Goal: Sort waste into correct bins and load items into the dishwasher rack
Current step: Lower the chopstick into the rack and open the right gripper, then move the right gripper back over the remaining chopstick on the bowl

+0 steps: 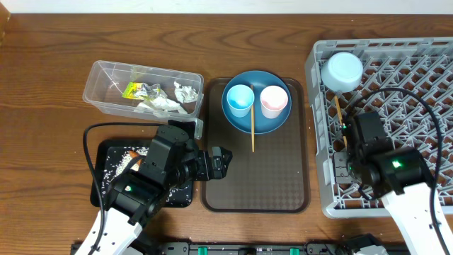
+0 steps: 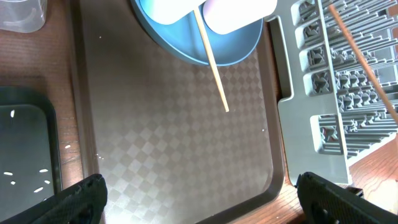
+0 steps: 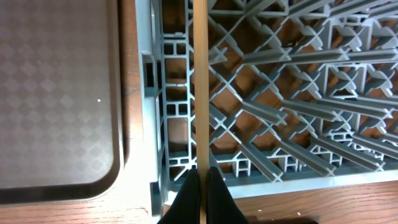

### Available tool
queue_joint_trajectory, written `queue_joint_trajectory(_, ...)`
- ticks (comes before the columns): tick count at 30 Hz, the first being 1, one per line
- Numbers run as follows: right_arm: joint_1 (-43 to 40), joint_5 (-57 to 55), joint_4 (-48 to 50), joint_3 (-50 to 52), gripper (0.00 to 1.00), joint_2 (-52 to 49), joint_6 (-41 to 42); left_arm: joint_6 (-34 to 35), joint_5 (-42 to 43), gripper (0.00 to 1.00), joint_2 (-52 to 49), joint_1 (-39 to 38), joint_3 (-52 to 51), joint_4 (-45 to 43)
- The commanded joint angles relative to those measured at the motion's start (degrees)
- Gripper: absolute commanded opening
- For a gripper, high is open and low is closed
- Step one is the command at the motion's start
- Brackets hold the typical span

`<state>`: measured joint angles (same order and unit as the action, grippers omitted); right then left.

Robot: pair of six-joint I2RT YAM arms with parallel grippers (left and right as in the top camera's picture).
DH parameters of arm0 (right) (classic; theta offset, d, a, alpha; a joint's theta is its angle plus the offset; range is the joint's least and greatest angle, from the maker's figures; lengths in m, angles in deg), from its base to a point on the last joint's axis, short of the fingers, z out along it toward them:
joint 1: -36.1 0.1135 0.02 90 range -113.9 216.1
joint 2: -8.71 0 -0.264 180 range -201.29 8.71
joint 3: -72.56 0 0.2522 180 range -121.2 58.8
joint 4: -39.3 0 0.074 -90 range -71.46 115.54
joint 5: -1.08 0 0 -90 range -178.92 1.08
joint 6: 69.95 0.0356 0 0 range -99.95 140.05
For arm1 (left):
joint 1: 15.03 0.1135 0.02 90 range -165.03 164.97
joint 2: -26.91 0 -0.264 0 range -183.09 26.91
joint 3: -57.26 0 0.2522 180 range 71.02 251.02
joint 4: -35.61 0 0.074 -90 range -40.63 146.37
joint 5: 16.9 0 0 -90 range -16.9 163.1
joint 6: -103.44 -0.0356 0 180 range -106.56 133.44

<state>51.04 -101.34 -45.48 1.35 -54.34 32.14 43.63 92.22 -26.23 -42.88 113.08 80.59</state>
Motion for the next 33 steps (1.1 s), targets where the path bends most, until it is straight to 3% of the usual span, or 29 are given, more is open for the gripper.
queue_joint_trajectory(1, -1.16, -0.90, 0.15, 0.15, 0.01, -2.08, -1.03, -0.11, -0.37, 1.00, 0.02, 0.24, 0.15, -0.02)
queue_joint_trajectory(13, -1.16, -0.85, 4.15, 0.15, 0.02, -7.72, -1.01, -0.11, -0.37, 1.00, 0.02, 0.24, 0.15, -0.02)
queue_joint_trajectory(16, -1.16, -0.85, 3.93, 0.15, 0.22, -7.78, -1.01, -0.09, -0.37, 1.00, 0.02, 0.24, 0.15, -0.02)
queue_joint_trajectory(21, -1.16, -0.79, 3.02, 0.15, 0.34, -7.78, -0.96, -0.09, -0.37, 1.00, 0.02, 0.24, 0.15, -0.02)
queue_joint_trajectory(27, -1.16, 0.52, 2.91, 0.13, 0.34, -7.74, 1.60, -0.09, -0.37, 1.00, 0.02, 0.24, 0.15, -0.02)
queue_joint_trajectory(33, -1.16, 11.34, 2.91, -1.97, 0.32, -7.72, 1.62, -0.11, -0.37, 1.00, 0.02, 0.24, 0.15, -0.02)
